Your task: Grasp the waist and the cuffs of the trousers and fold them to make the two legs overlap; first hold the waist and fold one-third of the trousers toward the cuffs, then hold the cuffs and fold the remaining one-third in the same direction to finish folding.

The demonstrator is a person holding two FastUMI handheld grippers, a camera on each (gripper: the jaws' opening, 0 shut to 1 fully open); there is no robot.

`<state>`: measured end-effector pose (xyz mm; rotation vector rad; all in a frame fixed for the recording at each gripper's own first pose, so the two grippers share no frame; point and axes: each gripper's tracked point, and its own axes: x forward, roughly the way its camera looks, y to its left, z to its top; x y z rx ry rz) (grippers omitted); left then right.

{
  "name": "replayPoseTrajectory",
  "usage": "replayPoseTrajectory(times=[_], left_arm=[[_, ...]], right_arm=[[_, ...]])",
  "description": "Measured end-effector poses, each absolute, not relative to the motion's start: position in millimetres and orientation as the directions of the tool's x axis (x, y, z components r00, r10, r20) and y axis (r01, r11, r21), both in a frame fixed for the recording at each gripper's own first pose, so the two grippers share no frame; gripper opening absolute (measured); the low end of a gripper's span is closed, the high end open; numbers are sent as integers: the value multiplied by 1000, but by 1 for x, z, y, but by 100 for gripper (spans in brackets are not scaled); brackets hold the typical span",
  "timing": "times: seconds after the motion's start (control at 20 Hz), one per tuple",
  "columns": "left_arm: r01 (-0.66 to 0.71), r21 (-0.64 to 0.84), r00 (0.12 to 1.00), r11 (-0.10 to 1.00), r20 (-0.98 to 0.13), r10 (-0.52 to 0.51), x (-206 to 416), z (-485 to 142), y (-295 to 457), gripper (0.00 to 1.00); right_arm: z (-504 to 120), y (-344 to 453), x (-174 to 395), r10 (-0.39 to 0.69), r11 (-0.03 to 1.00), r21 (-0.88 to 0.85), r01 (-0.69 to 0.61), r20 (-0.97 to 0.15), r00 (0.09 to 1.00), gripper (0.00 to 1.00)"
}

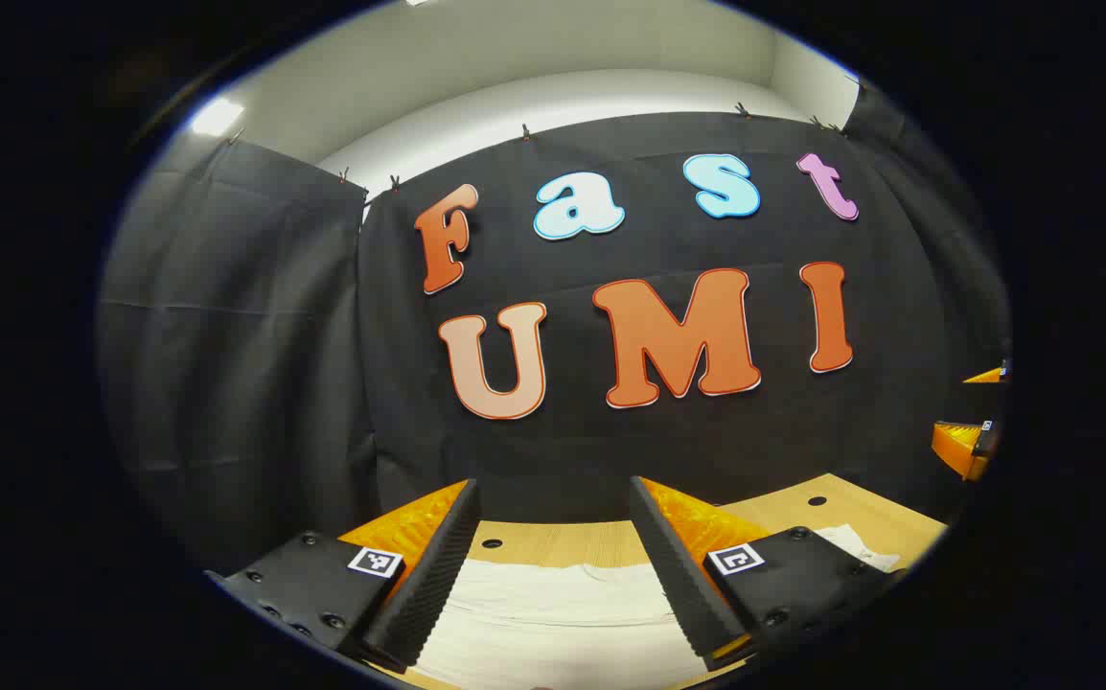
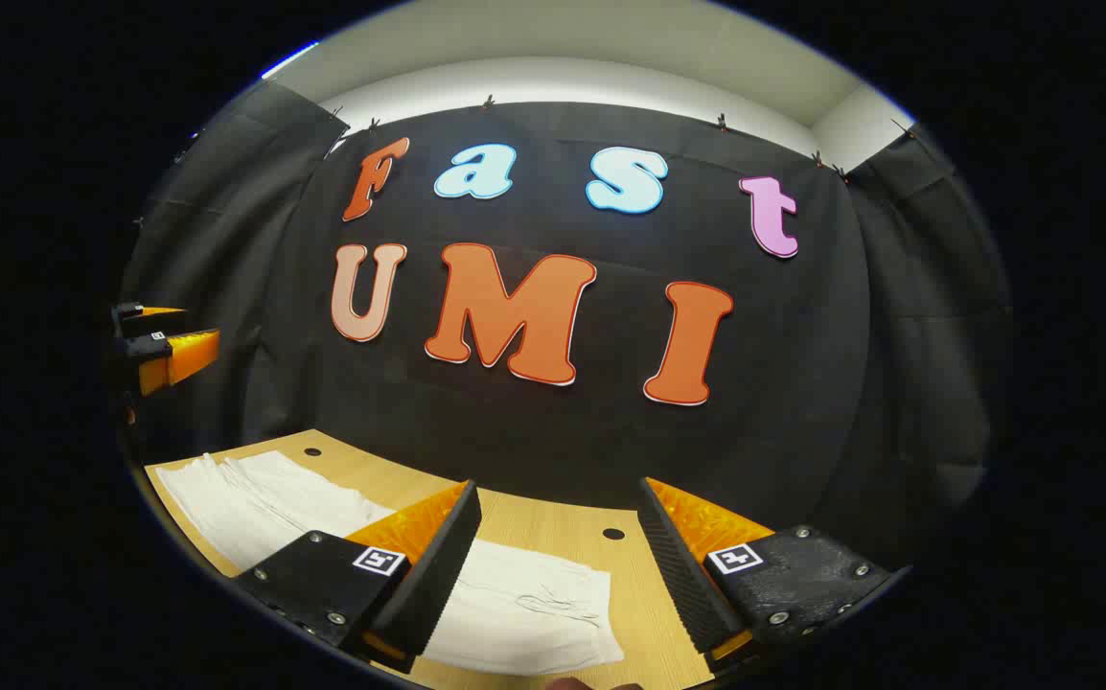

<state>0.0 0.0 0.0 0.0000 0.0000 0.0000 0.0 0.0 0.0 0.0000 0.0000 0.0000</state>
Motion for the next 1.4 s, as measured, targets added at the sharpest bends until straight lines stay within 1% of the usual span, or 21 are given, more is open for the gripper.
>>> replayPoseTrajectory(times=[0.2, 0.6, 0.75, 0.95, 1.05, 1.4], left_arm=[[-4, 11, 1000, 1000, -1, 4, -3, 3, -9, 100], [38, 33, 999, 999, 18, -39, -1, 9, -33, 100], [47, 44, 998, 998, 27, -48, 2, 11, -37, 100], [44, 19, 999, 999, 18, -44, 11, 11, -40, 100], [51, 13, 999, 999, 13, -51, 16, 14, -44, 100], [14, 12, 1000, 1000, 16, -14, 19, 21, -29, 100]], right_arm=[[-4, -10, -2, -1, 1000, 5, 1, 1, 1000, 99], [-10, -18, -2, -17, 1000, 18, 17, 11, 1000, 99], [-10, -15, -1, -21, 999, 25, 21, -5, 1000, 99], [-2, -22, -1, -30, 1000, -6, 30, 22, 999, 99], [-1, -25, -1, -34, 999, 16, 34, 21, 999, 99], [-2, -35, 5, -46, 999, 17, 46, 15, 999, 99]])
